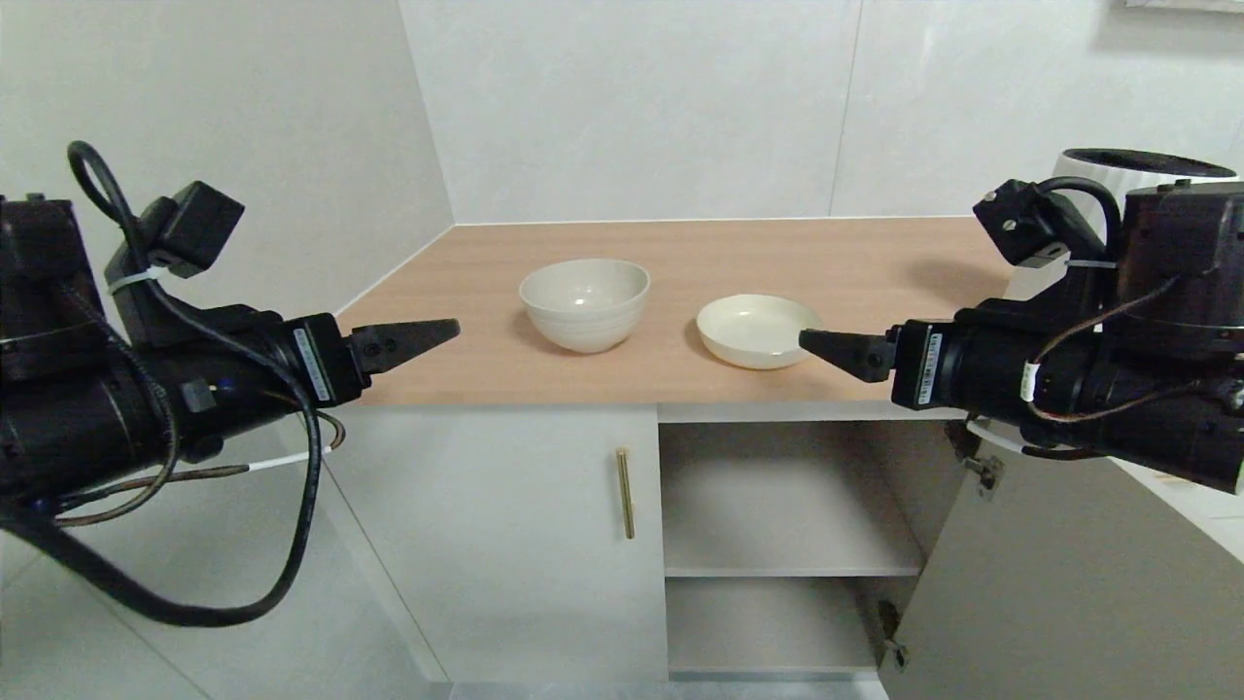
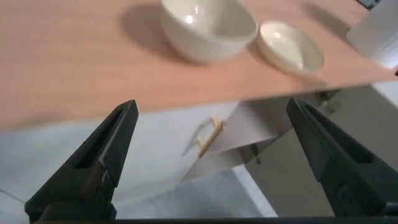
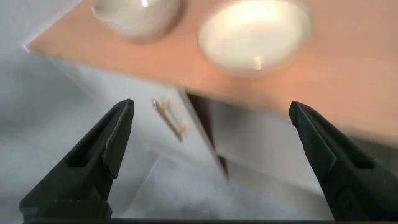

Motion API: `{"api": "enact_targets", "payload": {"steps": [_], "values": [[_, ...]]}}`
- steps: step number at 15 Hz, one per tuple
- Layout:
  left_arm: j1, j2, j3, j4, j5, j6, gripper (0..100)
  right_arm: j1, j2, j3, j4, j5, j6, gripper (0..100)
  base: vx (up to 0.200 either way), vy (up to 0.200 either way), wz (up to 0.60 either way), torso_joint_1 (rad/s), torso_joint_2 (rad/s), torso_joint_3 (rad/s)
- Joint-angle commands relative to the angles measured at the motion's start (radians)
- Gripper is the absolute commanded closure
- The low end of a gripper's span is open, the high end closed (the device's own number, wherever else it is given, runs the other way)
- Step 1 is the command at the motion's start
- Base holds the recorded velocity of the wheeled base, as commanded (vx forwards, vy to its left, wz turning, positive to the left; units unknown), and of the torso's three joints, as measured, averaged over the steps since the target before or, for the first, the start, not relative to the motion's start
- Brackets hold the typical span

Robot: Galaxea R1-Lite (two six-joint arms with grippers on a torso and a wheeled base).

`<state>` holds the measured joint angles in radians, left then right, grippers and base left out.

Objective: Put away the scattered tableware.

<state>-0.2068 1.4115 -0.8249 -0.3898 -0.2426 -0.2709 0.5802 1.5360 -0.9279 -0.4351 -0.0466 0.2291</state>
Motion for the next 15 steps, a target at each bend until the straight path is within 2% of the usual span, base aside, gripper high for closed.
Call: {"api": "enact_targets", "payload": {"steps": [1, 3, 5, 6, 7, 8, 9, 10, 12, 13, 14, 15], "values": [[-0.005, 0.083, -0.037, 0.0, 0.0, -0.001, 0, -0.008, 0.053, -0.012, -0.019, 0.001, -0.011, 0, 0.0, 0.0, 0.0, 0.193, -0.47, -0.271], [-0.011, 0.187, -0.129, 0.003, 0.005, -0.001, 0, -0.037, 0.099, -0.023, -0.105, 0.002, -0.022, 0, 0.0, 0.0, 0.0, 0.166, -0.39, -0.222], [-0.025, 0.253, -0.232, 0.063, 0.012, -0.001, 0, -0.072, 0.159, -0.055, -0.163, 0.001, -0.099, 0, 0.0, 0.0, 0.0, 0.054, -0.12, -0.073], [-0.028, 0.271, -0.292, 0.146, 0.028, -0.001, 0, -0.077, 0.191, -0.106, -0.148, -0.013, -0.109, 0, 0.0, 0.0, 0.0, 0.0, 0.0, 0.0], [-0.048, 0.287, -0.396, 0.316, 0.077, -0.001, 0, -0.077, 0.216, -0.206, -0.031, -0.082, -0.086, 0, 0.0, 0.0, 0.0, 0.0, 0.0, 0.0], [-0.063, 0.296, -0.468, 0.433, 0.112, -0.001, 0, -0.074, 0.222, -0.262, 0.088, -0.13, -0.034, 0, 0.0, 0.0, 0.0, 0.0, 0.0, 0.0], [-0.072, 0.313, -0.517, 0.494, 0.132, -0.014, 0, -0.074, 0.228, -0.327, 0.19, -0.157, 0.016, 0, 0.0, 0.0, 0.0, 0.0, 0.0, 0.0], [-0.083, 0.327, -0.536, 0.488, 0.141, -0.07, 0, -0.074, 0.227, -0.359, 0.231, -0.174, 0.052, 0, 0.0, 0.0, 0.0, 0.0, 0.0, 0.0], [-0.088, 0.377, -0.626, 0.465, 0.177, -0.212, 0, -0.076, 0.225, -0.373, 0.236, -0.222, 0.068, 0, 0.0, 0.0, 0.0, 0.0, 0.0, 0.0], [-0.1, 0.412, -0.674, 0.465, 0.241, -0.257, 0, -0.074, 0.231, -0.376, 0.236, -0.271, 0.068, 0, 0.0, 0.0, 0.0, 0.0, 0.0, 0.0], [-0.1, 0.412, -0.674, 0.465, 0.241, -0.257, 0, -0.074, 0.231, -0.376, 0.236, -0.271, 0.068, 0, 0.0, 0.0, 0.0, 0.0, 0.0, 0.0], [-0.138, 0.501, -0.751, 0.462, 0.431, -0.289, 0, -0.069, 0.243, -0.382, 0.231, -0.329, 0.068, 0, 0.0, 0.0, 0.0, 0.0, 0.0, 0.0]]}}
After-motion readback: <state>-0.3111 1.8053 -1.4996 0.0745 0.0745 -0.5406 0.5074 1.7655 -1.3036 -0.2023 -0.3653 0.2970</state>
